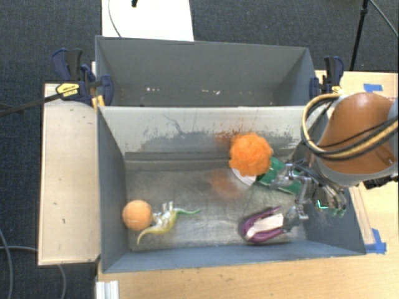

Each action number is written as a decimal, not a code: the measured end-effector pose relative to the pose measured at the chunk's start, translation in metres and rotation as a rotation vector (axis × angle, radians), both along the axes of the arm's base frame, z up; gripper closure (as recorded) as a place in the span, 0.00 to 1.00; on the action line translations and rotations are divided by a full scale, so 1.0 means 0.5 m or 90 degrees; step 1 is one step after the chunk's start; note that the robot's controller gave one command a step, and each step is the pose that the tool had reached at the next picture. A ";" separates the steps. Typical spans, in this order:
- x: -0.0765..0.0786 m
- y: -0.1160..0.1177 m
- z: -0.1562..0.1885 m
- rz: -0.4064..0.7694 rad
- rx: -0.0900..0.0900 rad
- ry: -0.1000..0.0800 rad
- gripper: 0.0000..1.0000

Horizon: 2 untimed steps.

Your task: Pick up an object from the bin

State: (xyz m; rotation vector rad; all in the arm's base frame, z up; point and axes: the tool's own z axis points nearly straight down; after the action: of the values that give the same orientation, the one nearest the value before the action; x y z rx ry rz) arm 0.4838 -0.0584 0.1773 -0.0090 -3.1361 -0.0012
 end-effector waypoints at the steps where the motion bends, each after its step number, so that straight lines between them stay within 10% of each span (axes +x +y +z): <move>1: 0.004 0.000 0.008 0.002 -0.001 -0.005 0.00; 2: 0.001 -0.005 -0.124 0.082 -0.001 -0.007 0.00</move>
Offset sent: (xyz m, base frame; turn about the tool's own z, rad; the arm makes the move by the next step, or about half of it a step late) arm -0.0022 -0.0044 -0.1073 -0.2082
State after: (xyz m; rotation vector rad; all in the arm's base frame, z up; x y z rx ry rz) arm 0.4844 -0.0609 0.1155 0.1927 -3.1412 0.0010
